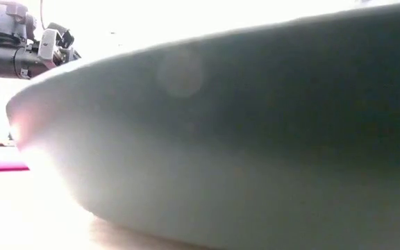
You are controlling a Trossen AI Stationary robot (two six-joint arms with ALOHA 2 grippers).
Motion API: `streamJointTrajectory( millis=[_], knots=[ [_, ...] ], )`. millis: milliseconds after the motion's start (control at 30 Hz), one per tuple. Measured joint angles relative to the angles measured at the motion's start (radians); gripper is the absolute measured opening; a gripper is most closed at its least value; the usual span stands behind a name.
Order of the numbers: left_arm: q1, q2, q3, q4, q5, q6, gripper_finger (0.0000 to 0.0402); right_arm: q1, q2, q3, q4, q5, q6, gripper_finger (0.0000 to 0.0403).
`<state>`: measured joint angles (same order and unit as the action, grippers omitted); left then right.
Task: Place and stack plates onto a shelf
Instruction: Put the bottom dark green plate on the shelf
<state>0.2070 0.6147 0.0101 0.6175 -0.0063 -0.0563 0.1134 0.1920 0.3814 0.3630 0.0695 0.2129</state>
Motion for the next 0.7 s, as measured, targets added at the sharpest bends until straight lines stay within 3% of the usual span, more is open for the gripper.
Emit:
streamJointTrajectory(
  millis=[133,333,467,700],
  knots=[
    [0.000,0.000,0.000,-0.001,0.000,0.000,0.0081,0.001,0.183,0.221,-0.351,-0.039,0.012,0.0135],
    [0.000,0.000,0.000,0.000,0.000,0.000,0.0081,0.073,0.534,0.436,-0.690,-0.140,0.072,0.0130],
    [0.000,0.000,0.000,0.001,0.000,0.000,0.0081,0.176,0.745,0.465,-0.788,-0.153,0.116,0.0130],
    [0.000,0.000,0.000,0.000,0.000,0.000,0.0081,0.346,0.960,0.471,-0.842,-0.201,0.246,0.0130]
  ],
)
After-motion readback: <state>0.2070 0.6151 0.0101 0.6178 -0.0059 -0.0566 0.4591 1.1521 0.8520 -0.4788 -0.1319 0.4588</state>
